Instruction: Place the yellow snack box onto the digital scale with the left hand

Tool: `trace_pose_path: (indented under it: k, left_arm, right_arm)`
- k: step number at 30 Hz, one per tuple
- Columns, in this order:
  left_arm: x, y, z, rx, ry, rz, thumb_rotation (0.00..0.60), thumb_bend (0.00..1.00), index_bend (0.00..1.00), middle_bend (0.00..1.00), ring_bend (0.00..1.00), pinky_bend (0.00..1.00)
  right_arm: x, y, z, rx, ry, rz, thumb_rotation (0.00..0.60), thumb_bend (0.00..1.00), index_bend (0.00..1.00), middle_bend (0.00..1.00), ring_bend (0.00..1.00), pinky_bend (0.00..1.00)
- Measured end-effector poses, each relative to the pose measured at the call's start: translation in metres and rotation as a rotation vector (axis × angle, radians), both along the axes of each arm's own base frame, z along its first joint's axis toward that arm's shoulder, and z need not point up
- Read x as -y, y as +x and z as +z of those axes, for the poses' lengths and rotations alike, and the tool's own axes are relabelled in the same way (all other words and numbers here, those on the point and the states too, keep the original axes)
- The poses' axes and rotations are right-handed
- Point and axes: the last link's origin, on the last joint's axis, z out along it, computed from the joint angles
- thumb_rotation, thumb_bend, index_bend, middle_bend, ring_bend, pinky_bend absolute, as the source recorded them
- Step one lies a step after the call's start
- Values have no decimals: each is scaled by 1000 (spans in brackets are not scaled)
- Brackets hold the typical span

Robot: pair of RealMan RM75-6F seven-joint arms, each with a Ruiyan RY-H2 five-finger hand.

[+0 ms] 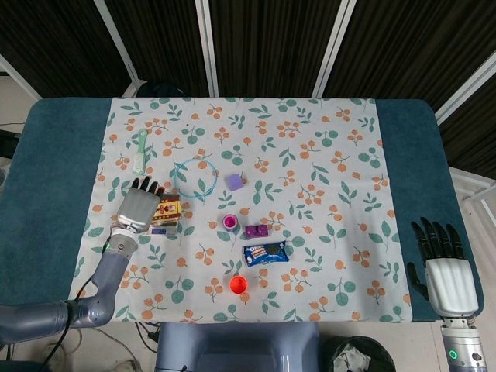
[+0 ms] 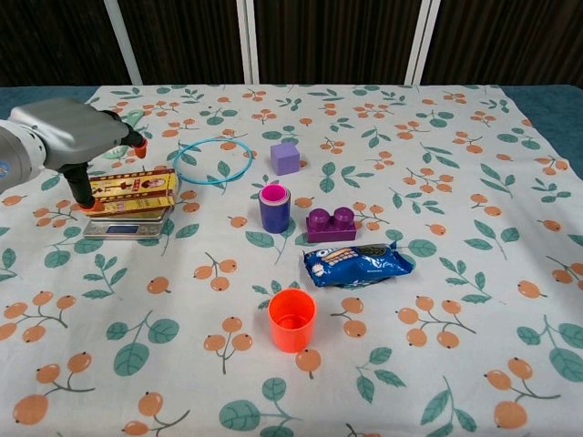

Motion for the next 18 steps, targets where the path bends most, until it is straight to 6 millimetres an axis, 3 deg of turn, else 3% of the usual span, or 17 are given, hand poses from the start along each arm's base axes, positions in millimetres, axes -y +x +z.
trace_pose_path:
  k: [12, 15, 18]
  left_arm:
    - [4, 28, 29, 89, 92, -80, 600, 102, 144, 93, 9, 116]
    - [15, 35, 43, 150, 133, -146, 600, 103, 127, 90, 9, 103]
    - [34, 31, 62, 207, 177, -191, 600, 102, 97, 84, 9, 102]
  right_arm:
    - [0, 0, -1, -2, 2, 3, 600, 514, 34, 67, 58, 14]
    - [0, 1, -1, -2, 3, 5, 600, 513, 34, 67, 58, 14]
    - [-1, 1, 0, -1, 2, 8, 600, 513, 34, 67, 58, 14]
